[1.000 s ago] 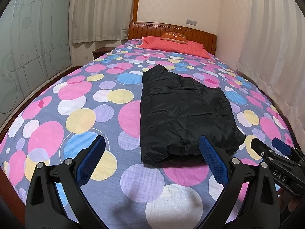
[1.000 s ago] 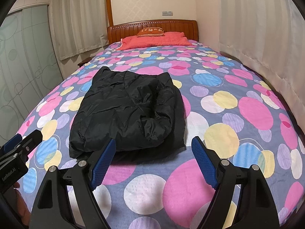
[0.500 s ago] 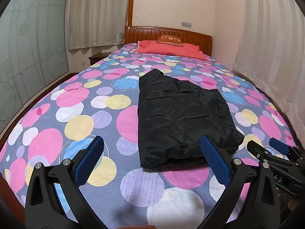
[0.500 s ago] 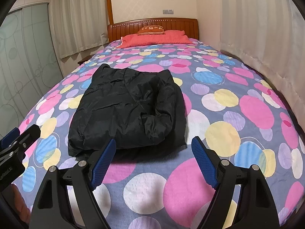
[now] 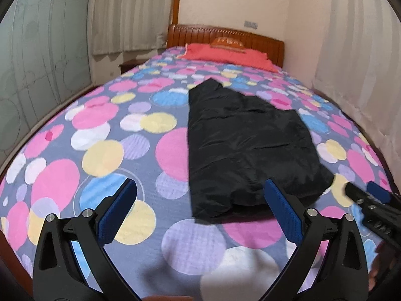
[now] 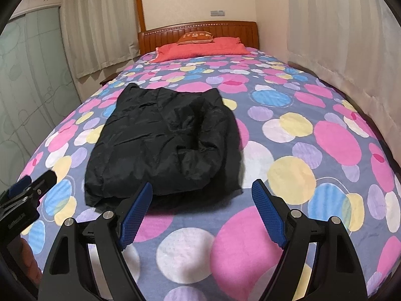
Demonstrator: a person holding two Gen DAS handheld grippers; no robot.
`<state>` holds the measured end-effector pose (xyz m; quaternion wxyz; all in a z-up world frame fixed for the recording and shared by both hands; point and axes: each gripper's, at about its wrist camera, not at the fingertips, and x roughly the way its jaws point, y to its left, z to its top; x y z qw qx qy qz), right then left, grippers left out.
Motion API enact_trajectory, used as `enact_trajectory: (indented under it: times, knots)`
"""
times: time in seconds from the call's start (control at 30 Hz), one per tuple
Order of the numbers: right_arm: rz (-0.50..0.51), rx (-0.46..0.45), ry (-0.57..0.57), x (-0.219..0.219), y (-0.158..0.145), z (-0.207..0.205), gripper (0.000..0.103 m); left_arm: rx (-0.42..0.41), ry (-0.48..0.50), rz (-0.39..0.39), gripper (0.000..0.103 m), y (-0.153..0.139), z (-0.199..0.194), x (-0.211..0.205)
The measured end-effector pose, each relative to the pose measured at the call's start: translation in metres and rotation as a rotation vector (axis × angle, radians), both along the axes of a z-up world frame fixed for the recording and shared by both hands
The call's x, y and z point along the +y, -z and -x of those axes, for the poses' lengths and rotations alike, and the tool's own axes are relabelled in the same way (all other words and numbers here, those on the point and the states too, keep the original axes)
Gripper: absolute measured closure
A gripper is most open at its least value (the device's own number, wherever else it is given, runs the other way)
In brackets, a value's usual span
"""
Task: Fold large clothes
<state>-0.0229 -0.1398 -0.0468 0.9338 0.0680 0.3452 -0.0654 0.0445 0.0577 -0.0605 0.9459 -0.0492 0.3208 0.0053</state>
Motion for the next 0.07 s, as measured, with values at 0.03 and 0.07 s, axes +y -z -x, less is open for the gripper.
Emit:
enact_trajectory:
  times: [0.03, 0.07]
  knots:
    - [0.003, 0.003, 0.009, -0.0045, 0.001, -0.0018, 0.023, 0.018, -0.012, 0.001, 0.002, 0.0054, -0.0059, 0.0053]
    - [0.007, 0.008, 0.027, -0.014, 0.0038, -0.004, 0.023, 0.033, -0.02, 0.002, 0.002, 0.01, -0.0103, 0.0111]
